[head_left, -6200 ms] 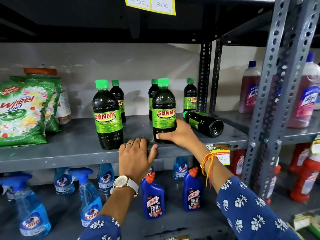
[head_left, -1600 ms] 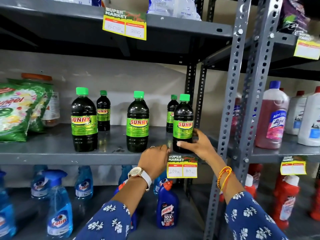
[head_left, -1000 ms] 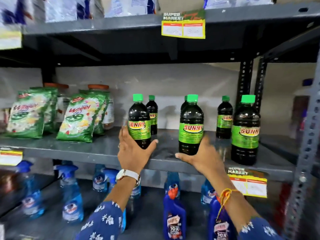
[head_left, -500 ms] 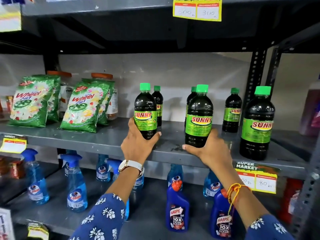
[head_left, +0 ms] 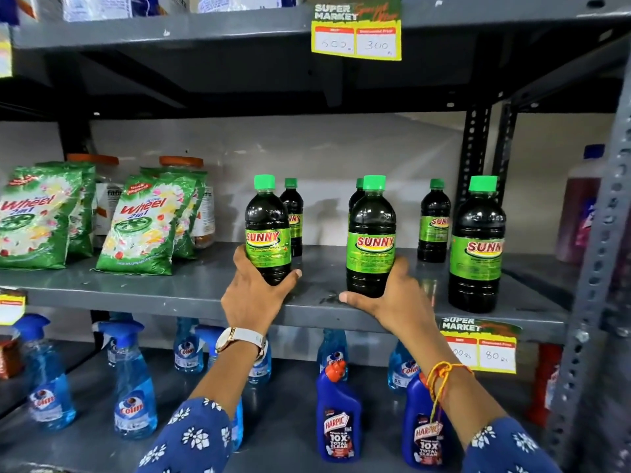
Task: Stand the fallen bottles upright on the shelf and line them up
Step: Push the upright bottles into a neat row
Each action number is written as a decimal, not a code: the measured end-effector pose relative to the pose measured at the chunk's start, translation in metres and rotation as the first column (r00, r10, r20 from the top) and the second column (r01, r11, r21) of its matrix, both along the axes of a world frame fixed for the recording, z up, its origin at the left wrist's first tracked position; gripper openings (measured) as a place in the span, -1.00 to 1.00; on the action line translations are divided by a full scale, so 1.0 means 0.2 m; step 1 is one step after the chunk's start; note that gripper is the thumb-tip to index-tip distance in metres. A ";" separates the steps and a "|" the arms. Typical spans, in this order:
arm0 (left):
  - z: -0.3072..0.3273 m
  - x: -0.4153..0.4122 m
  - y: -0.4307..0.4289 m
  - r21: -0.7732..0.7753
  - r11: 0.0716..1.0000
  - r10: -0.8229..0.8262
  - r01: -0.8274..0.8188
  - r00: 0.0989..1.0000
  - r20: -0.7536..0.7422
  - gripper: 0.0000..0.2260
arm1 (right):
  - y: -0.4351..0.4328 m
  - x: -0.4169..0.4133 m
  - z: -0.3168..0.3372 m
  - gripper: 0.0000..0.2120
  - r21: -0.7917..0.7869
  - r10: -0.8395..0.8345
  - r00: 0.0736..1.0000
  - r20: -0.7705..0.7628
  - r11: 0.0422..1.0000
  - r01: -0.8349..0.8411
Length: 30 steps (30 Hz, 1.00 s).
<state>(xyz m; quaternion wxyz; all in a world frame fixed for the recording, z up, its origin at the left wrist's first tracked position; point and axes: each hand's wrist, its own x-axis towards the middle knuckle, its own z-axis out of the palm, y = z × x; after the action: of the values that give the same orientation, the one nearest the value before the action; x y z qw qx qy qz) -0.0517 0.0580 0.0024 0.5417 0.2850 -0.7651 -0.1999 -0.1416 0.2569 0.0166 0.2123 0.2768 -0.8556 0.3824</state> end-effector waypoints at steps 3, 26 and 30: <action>0.01 0.02 0.02 0.023 1.000 -0.017 0.017 1.000 0.013 -0.03 | 0.08 0.04 -0.02 -0.01 -0.176 0.142 0.989 -0.050 0.973 -0.149; 0.03 -0.25 0.57 -0.224 0.970 -0.047 0.092 0.979 0.198 -0.22 | 0.65 -0.33 0.05 -0.51 -0.145 0.097 0.990 0.099 0.986 -0.082; 0.03 -0.25 0.56 -0.235 0.967 -0.047 0.095 0.978 0.202 -0.25 | 0.63 -0.34 0.05 -0.40 -0.137 0.069 0.992 0.111 0.989 -0.053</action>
<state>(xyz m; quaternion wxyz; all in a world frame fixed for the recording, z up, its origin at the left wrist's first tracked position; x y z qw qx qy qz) -0.1017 0.1707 0.0082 0.4875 0.2067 -0.8430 -0.0951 -0.2098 0.3839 0.0270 0.1690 0.2654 -0.8300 0.4606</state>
